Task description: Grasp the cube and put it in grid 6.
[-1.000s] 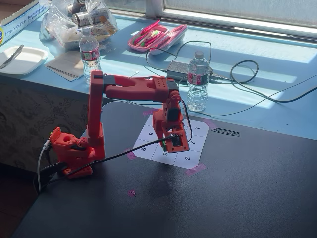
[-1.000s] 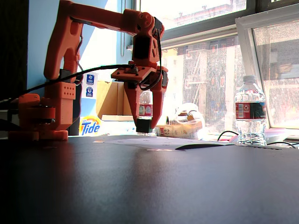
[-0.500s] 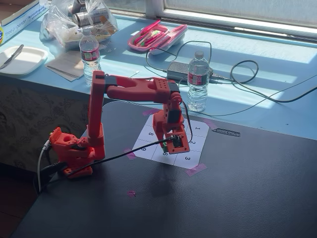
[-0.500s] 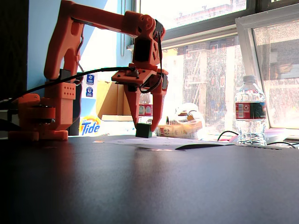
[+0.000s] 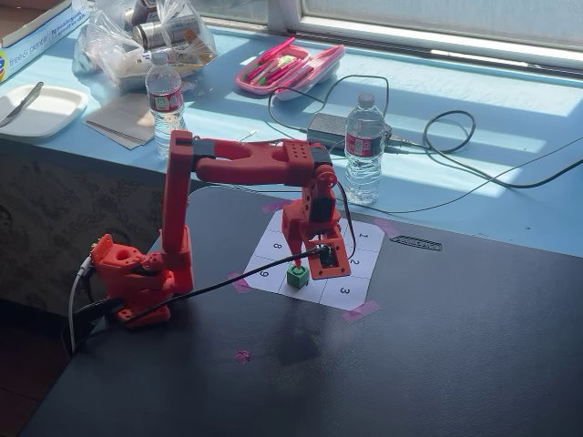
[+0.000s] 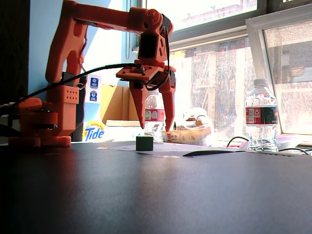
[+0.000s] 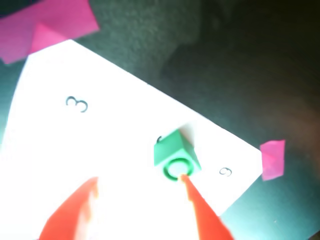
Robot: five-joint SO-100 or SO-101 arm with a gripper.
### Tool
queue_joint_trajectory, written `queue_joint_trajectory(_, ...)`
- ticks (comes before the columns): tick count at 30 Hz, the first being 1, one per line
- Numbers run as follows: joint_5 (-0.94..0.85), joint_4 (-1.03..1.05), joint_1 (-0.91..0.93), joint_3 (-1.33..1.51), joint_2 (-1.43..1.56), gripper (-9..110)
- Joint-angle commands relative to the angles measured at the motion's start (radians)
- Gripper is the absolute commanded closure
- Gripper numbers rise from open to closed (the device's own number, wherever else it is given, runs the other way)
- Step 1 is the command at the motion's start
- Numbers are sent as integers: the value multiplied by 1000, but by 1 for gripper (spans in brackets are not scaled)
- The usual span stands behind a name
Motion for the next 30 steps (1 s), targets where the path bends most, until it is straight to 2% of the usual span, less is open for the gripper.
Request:
queue_joint_trajectory(1, -20, 63, 26, -100, 74, 75)
queue_joint_trajectory(4, -34, 94, 64, -117, 132, 81)
queue_joint_trajectory(8, -57, 120, 143, -117, 213, 101)
queue_joint_trajectory(19, -219, 81, 453, 3, 430, 101)
queue_joint_trajectory(24, -291, -35, 571, 160, 545, 101)
queue_joint_trajectory(30, -308, -215, 609, 402, 670, 101)
